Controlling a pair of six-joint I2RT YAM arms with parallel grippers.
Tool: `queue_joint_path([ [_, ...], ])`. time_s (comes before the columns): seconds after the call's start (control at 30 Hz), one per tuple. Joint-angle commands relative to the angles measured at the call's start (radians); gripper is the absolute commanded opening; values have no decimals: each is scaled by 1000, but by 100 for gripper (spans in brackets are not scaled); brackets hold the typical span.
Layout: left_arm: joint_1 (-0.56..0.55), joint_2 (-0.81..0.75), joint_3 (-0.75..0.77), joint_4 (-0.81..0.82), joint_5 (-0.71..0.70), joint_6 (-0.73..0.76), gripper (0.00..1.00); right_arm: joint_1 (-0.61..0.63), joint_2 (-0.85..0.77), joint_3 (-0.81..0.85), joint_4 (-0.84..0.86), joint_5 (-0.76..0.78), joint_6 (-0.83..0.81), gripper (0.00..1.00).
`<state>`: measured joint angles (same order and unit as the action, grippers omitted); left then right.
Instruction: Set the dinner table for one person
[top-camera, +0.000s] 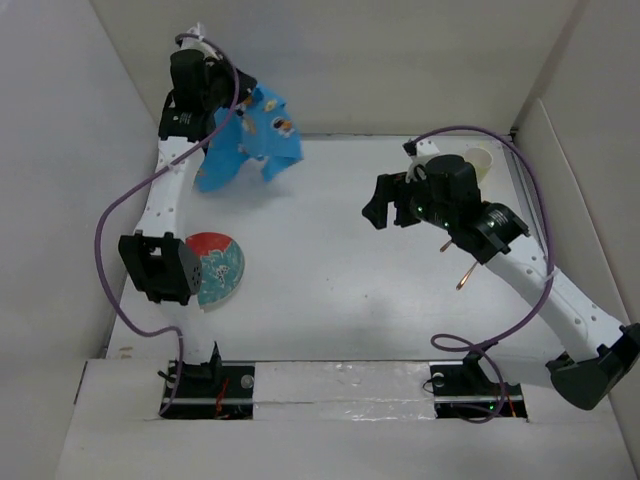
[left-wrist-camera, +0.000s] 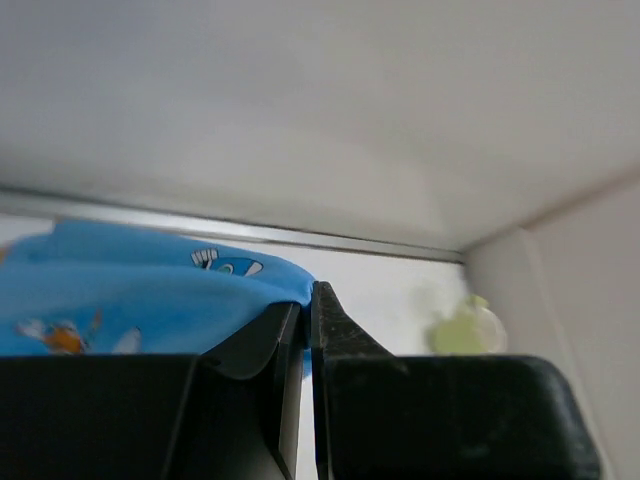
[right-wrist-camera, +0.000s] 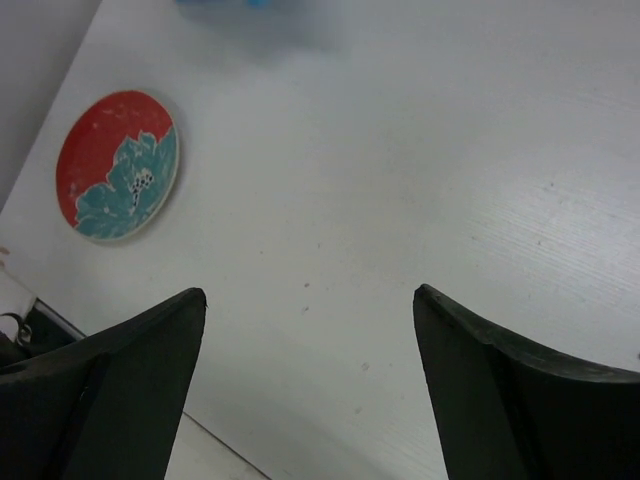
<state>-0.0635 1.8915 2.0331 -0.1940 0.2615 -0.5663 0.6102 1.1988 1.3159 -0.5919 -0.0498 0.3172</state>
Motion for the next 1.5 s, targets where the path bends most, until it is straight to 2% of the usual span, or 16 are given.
queue_joint_path([
  [0.0, -36, -120, 58, 8, 79, -24, 0, -4, -1, 109, 27, 45, -33, 90],
  [0.4, -200, -298, -514, 240, 82, -27, 0, -95, 2, -44, 50, 100, 2, 93],
  [0.5, -275, -272, -522, 234, 70, -18, 0, -118, -24, -142, 99, 70, 29, 73],
  [0.53, -291, -269, -522, 235, 65, -15, 0, -128, -27, -167, 113, 62, 34, 39],
  [0.63, -366, -250, -492, 209, 41, 9, 0, -138, -22, -231, 133, 57, 57, 0],
  [0.8, -526, -152, -386, 117, -16, 51, 0, -138, -25, -303, 159, -16, 82, 0],
  [0.87, -536, -109, -347, 111, 7, 42, 5, -138, -45, -326, 199, -22, 91, 27],
  [0.93, -536, 19, -161, 14, 39, 71, 33, -138, -56, -357, 216, -13, 95, 50],
  [1.03, -573, 242, 249, -278, 58, 147, 58, -138, -71, -374, 241, 7, 100, 60],
  [1.13, -573, 250, 313, -363, -28, 169, 67, -138, -85, -371, 224, 28, 111, 51],
  [1.23, -521, 28, 16, -195, -90, 132, 68, -138, -105, -386, 219, 44, 120, 7],
  [1.3, -474, -160, -205, -85, -163, 108, 68, -138, -102, -415, 244, 44, 123, 0],
  [1.33, -464, -274, -343, -46, -229, 103, 40, -138, -82, -418, 242, 42, 117, 0],
  [1.37, -464, -275, -344, -33, -229, 103, 40, -138, -82, -419, 242, 42, 117, 0],
  [1.43, -464, -415, -531, -22, -285, 92, 6, -129, -32, -420, 234, 44, 117, 1],
  [1.47, -464, -440, -583, -30, -269, 86, 1, -129, -10, -415, 216, 44, 117, 7],
])
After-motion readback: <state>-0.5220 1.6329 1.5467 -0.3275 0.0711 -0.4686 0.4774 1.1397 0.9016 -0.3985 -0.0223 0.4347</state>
